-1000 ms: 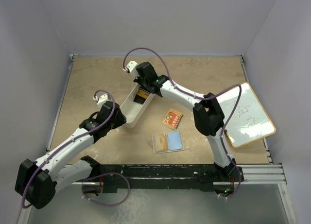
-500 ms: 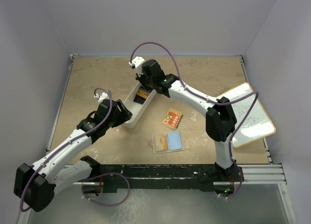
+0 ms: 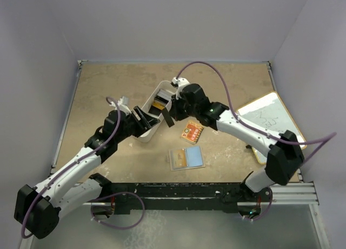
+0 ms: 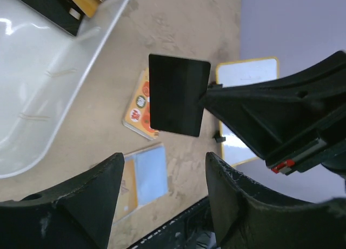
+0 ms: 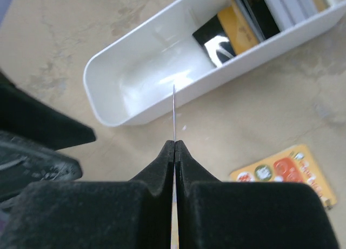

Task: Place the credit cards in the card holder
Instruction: Pick up the credit card from the storage box.

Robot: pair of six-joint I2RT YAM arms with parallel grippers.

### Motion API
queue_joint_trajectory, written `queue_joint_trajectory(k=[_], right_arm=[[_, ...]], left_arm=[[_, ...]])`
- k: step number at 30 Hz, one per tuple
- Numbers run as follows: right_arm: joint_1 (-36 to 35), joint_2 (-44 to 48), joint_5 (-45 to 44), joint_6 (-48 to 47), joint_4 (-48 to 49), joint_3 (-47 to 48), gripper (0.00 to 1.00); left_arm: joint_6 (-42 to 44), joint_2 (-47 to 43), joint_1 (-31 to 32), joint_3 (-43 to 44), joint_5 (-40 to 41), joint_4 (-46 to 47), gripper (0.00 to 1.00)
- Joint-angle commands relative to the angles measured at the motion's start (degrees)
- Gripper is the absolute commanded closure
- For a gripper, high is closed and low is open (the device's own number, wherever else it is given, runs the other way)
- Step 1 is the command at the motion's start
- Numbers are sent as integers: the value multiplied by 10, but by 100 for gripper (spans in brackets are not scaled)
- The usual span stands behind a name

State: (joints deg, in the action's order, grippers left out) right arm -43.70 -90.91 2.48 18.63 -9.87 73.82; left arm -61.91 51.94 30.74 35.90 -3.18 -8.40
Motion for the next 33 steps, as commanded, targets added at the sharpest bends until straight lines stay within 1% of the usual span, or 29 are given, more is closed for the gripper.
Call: queue_joint_trajectory(k=[1,4,8,15,19,22,23,26,28,31,33], right_arm=[[3,93,43,128,75,-99,100],[3,150,53,178,122,-166,100],[2,218,60,234,158,-228,100],[2,292,84,324,257,-304,100],[2,300,112,389,335,-340,100],[3,290,133,430,384,-360,100],[2,287,141,444,401,-365,100],[3,273,150,474,439,-383,100],[3,262,158,482,449,-387,100],[4,256,163,496,471,-395,100],[4,262,151,497,465,-402,100]], left_arm=[[-59,-2,-2,-47,-107,144,40],[-89,-12,-2,-77,-126,206,38],[-107,-15,-2,-95,-146,248,38],[-144,-32,-1,-118,-171,332,38],[-188,-30,-1,-131,-190,404,39],[-206,-35,-1,-138,-194,423,43],[-211,-39,0,-141,-194,428,45],[-221,-50,0,-147,-193,436,61],[-223,-55,0,-149,-190,436,66],[-220,-52,-1,-153,-191,437,66],[-216,-48,-1,-155,-193,433,60]])
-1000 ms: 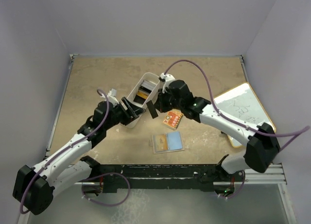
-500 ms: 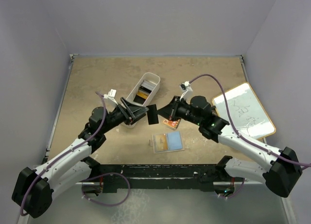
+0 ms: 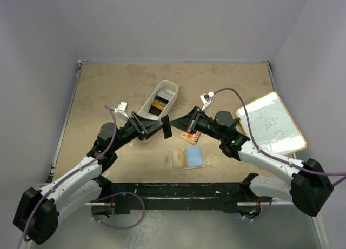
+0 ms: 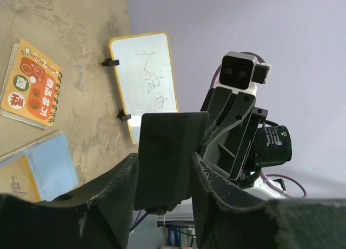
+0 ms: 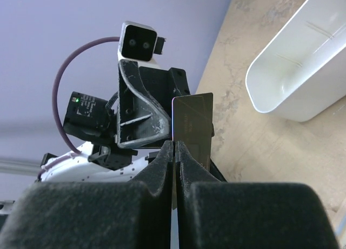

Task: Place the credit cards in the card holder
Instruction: Pick up the credit card from the storage box.

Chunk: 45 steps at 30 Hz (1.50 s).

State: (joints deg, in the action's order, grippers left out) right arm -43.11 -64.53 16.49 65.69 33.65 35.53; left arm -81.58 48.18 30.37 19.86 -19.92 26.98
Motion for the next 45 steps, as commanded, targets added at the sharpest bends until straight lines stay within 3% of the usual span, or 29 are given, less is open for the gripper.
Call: queue_joint_trajectory(k=[1,5,14,34,38,42,45], right_arm=[[-1,3,4,23,20,-18,100],[0,29,-31,-18,-66,1,100],[1,71,-52,-18,-91,-28,100],[1,35,-4,63,47,-66,100],[1,17,3,74,59,-71,100],[6,13,6,59,40,-69,100],[14,15,6,21,-28,-53,99]], left_arm=[[-19,-10,3,5,-26,75,58],[-6,-17,3,7,-17,44,51],[9,-20,3,6,-4,-4,45],[-61,18,14,-49,-25,146,48],[-85,28,18,-58,-27,189,68],[-85,26,19,-69,-17,184,99],[-86,30,19,-85,-6,195,100]])
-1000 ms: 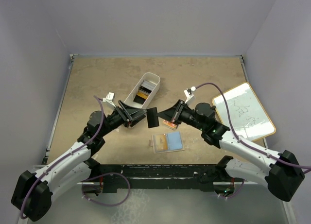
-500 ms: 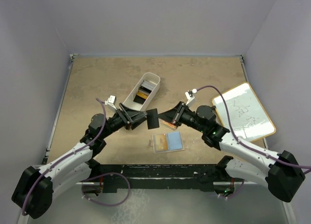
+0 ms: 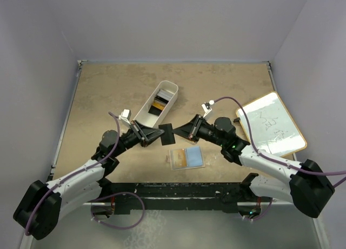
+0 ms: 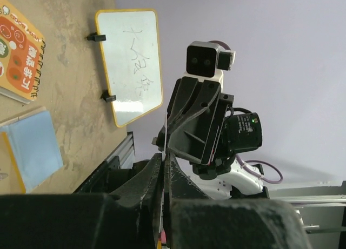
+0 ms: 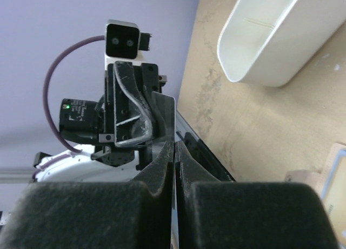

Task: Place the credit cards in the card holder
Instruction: Pick up the credit card from the storage box.

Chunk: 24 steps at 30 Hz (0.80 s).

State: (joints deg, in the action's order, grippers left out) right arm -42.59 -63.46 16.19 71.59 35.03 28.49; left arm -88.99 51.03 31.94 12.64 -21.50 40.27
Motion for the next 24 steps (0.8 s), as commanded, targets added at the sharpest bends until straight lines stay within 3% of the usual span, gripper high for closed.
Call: queue_joint_trajectory(k=[1,12,18,24], right_arm=[[10,5,11,-43,-49,16,98],[11,37,10,-82,-97,-13,75],[14,82,-24,-185,-264,15,59],[16,145,-62,-248,-364,17,48]], left_arm=[[-15,5,3,-18,11,74,100],[-9,80,15,-29,11,128,100],[5,136,49,-26,39,169,100],[15,190,90,-26,62,196,100]])
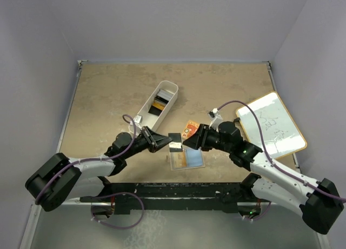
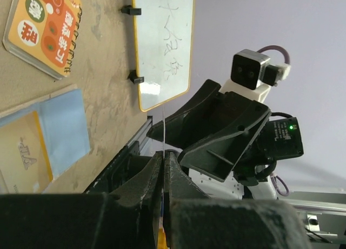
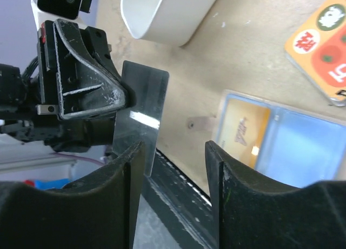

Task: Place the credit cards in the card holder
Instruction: Pick up the credit card from the storage box, then insert the credit card into the card holder.

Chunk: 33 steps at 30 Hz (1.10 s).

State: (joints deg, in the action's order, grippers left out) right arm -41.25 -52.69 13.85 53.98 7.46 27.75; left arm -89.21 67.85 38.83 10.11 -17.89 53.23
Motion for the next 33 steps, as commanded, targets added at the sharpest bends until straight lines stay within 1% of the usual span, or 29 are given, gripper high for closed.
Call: queue_joint_trajectory(k=[1,5,8,10,13,16,21,28,31,33], right_arm=[[2,42,-47,-80,-109,28,46],[3,56,-71,-104,-166,36,44],[3,58,-83,-122,-184,33,44],[3,47,-95,-138,-197,35,44],[3,20,-111,-164,-216,42,46],[3,-7,-126,-177,-217,37,49],[3,-48,-133,-184,-185,15,54],[4,-117,-154,-204,-176,22,55],[3,-139,-159,-206,-173,21,59],[4,-150,-161,-206,-169,16,64]], left_arm=[[19,28,25,-1,28,71,100],[30,49,35,-2,32,75,100],[44,62,38,-2,39,54,100],[53,75,38,-5,48,38,100],[64,100,39,4,42,37,100],[74,126,46,21,38,31,100],[74,170,58,31,42,45,100],[78,232,72,51,30,64,100],[78,247,74,60,23,66,100],[81,253,75,66,22,59,100]])
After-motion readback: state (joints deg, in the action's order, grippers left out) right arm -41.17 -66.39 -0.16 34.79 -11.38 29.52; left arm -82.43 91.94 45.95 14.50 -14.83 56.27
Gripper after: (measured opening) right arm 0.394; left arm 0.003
